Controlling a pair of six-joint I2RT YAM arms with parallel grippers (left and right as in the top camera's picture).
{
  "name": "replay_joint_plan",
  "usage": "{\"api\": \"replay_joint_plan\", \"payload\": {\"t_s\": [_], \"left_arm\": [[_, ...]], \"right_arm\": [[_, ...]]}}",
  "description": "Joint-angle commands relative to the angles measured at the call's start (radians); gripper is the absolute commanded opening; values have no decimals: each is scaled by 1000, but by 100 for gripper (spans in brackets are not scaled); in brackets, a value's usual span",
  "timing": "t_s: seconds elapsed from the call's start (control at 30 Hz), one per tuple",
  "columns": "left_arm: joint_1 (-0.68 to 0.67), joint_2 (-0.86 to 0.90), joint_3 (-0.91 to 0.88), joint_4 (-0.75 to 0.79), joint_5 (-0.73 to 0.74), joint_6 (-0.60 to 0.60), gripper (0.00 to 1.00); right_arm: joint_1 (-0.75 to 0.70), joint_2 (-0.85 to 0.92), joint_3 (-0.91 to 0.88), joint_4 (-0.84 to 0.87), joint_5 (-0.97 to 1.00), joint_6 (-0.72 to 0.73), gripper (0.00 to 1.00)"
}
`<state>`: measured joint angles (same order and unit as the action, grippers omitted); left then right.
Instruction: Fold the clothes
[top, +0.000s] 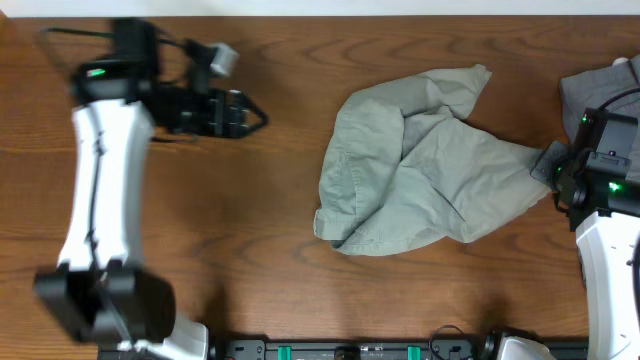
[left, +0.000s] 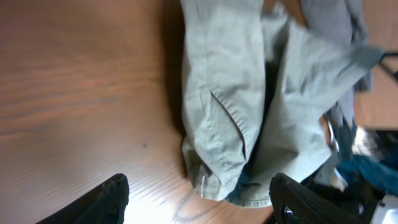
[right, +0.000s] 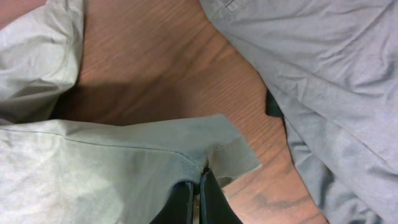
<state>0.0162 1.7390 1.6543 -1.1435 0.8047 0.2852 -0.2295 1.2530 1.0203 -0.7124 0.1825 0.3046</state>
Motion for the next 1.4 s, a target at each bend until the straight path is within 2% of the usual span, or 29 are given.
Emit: {"api": "replay_joint_plan", "payload": {"t_s": [0.0,0.07,0.17,0.37,0.4,0.47,0.5,0.53,0.57,0.67,0.83,1.0,1.1,1.23,1.37], "left_arm": [[-96,130,-48,48,2,-2,74],[-137,199,-48,71,13,-3,74],[-192,298,-48,106,38,-3,81],[-249,421,-48,121,55,-3,82],[-253,431,-48,128,69,-3,79],[-257,437,-48,141,79,-3,54],[-258,437,-48,144,79,-3,37],[-257,436,-45,142,82,-3,14],[-252,436,-39,126,81,-3,6],[-216,417,-12,62,81,-2,6],[-76,305,76,-51,73,-2,6],[69,128,134,-60,7,-19,6],[131,20,156,-65,-42,-21,6],[148,-75,164,-70,-81,-21,6],[116,-87,162,-105,-173,-21,6]], "right_arm": [[-11,-5,15,5,-16,16,2],[-12,-5,15,3,-19,16,2],[-12,-5,15,2,-26,12,1],[-12,-5,15,12,-27,13,1],[-12,-5,15,18,-27,13,1],[-12,-5,15,29,-30,13,1],[-12,-5,15,33,-30,13,1],[-12,-6,15,36,-30,12,1],[-12,-6,15,39,-30,12,1],[-13,-7,18,40,-27,1,1],[-26,-11,33,40,-18,-6,2],[-55,-11,41,40,34,-6,3],[-64,-11,41,39,-18,-18,2],[-64,-11,41,39,-90,-46,3],[-64,-11,41,23,-108,-60,6]]}}
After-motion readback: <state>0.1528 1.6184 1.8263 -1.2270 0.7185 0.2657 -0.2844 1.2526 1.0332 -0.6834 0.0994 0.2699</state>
